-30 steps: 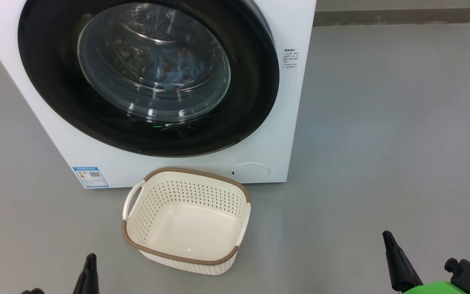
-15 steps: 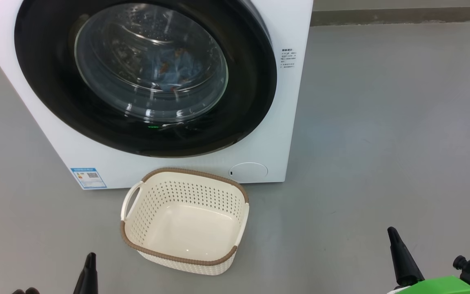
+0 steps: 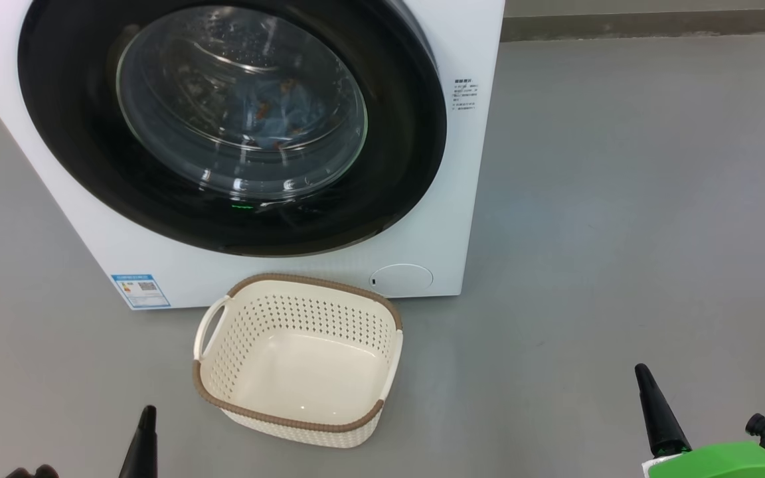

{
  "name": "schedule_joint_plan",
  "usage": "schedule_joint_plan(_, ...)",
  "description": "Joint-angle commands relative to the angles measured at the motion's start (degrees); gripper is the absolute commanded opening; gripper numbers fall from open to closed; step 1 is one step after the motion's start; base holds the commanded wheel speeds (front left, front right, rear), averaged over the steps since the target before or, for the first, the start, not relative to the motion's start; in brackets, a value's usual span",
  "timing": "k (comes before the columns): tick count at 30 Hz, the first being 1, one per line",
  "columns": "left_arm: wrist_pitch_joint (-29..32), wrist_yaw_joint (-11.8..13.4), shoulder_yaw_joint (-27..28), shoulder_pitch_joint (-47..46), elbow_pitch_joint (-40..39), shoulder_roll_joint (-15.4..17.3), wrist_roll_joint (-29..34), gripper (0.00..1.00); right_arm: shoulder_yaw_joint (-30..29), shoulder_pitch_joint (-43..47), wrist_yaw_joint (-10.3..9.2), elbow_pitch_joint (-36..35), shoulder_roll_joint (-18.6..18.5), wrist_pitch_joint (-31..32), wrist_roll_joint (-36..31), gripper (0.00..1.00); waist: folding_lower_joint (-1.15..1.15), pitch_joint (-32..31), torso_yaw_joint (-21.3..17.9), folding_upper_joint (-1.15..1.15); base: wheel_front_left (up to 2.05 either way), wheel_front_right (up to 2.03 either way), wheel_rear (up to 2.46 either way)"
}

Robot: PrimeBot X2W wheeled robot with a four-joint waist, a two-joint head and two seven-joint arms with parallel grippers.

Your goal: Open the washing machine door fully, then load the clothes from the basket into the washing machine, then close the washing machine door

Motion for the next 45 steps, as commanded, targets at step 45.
schedule_joint_plan(45,7.6,-0.1,3.7,-7.8,2.4,1.2,-28.6,0.0,-1.7,-6.3,-0.3,1.0,-0.7,7.7,29.5,0.0,0.0,0.1,-1.3,0.0,0.0,0.0,0.0)
